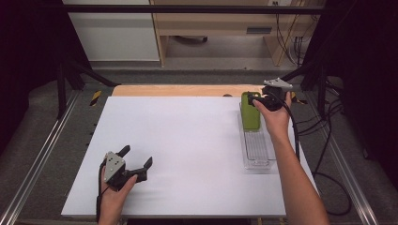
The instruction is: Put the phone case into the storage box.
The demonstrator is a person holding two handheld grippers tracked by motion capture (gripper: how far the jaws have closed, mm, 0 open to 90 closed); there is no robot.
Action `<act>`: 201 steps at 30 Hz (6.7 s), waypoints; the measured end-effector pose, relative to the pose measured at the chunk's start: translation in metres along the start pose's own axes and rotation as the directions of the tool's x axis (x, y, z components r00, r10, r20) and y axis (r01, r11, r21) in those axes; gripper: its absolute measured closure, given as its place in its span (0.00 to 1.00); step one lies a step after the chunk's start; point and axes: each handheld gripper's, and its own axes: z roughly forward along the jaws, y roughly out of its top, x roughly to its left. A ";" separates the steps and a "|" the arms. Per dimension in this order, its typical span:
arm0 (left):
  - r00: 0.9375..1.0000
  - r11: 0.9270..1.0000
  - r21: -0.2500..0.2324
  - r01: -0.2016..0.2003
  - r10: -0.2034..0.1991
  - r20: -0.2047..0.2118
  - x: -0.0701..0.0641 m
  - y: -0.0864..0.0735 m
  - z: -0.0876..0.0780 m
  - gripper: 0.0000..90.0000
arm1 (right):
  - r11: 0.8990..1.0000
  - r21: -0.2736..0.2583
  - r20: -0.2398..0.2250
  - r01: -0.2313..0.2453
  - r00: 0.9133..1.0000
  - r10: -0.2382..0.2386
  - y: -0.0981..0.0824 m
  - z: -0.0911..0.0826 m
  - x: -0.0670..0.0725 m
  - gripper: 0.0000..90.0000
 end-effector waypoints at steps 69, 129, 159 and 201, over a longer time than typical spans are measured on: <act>0.999 0.999 -0.018 0.039 -0.039 -0.006 0.015 0.003 -0.007 0.02 | 0.997 -0.063 -0.153 -0.034 0.988 0.024 0.038 -0.058 0.039 0.05; 0.996 0.996 -0.050 0.067 -0.070 -0.054 0.047 0.015 -0.029 0.02 | 0.999 -0.046 -0.294 -0.008 0.956 -0.006 0.045 -0.104 0.078 0.04; 0.994 0.995 -0.024 0.095 -0.096 -0.050 0.052 0.005 -0.037 0.02 | 0.992 -0.077 -0.252 -0.103 0.964 0.081 0.005 -0.157 0.020 0.04; 0.996 0.996 -0.030 0.084 -0.085 -0.034 0.039 0.000 -0.046 0.02 | 0.987 -0.091 -0.232 -0.130 0.967 0.106 -0.039 -0.190 -0.008 0.04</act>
